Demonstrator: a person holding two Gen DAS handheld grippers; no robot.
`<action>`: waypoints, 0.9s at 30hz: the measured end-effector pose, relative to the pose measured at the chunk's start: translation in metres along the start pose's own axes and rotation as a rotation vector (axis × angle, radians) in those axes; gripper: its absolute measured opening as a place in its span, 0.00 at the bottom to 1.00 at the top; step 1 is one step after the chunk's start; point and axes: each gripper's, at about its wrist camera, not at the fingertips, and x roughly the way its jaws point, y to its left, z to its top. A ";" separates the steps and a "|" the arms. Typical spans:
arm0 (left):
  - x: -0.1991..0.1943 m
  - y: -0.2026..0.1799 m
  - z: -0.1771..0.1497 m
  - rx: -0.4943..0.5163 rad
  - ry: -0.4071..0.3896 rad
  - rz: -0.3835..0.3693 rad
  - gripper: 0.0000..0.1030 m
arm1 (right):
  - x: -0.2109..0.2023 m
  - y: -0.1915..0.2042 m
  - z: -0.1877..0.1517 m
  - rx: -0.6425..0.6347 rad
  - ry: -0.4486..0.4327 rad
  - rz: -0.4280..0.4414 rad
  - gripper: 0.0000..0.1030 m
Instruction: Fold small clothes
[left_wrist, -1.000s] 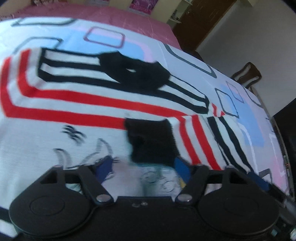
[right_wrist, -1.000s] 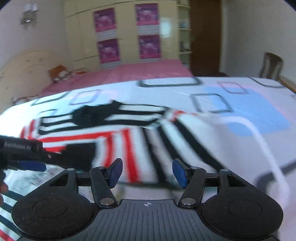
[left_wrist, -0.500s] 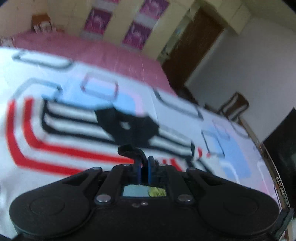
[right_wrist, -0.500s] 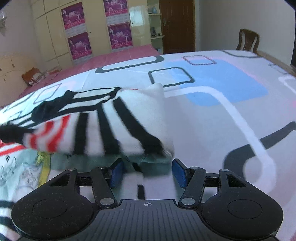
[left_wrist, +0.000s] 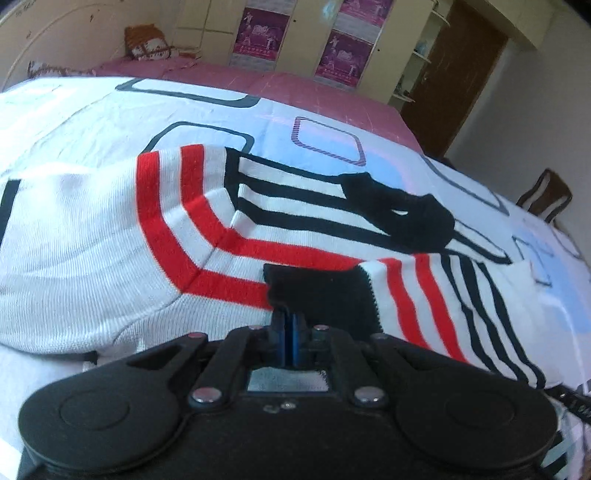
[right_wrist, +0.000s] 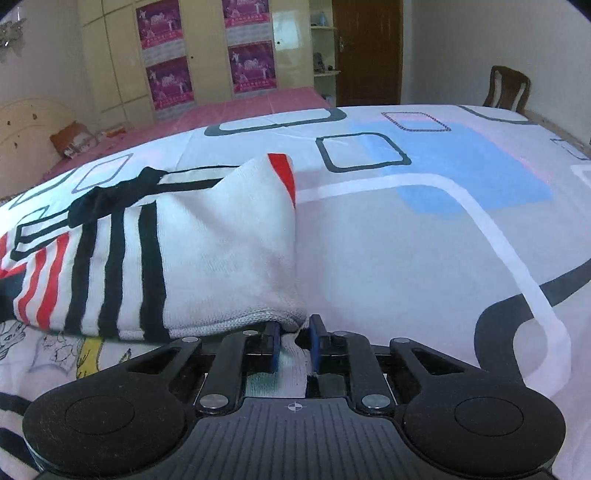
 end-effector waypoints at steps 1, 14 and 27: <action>-0.001 -0.002 0.002 0.007 0.004 0.005 0.05 | -0.003 0.000 0.002 -0.007 0.003 0.008 0.15; -0.004 -0.038 0.012 0.094 -0.064 -0.022 0.22 | 0.024 -0.018 0.062 0.059 -0.041 0.084 0.50; 0.010 -0.035 -0.002 0.153 -0.048 0.037 0.24 | 0.111 -0.025 0.114 0.172 0.010 0.142 0.18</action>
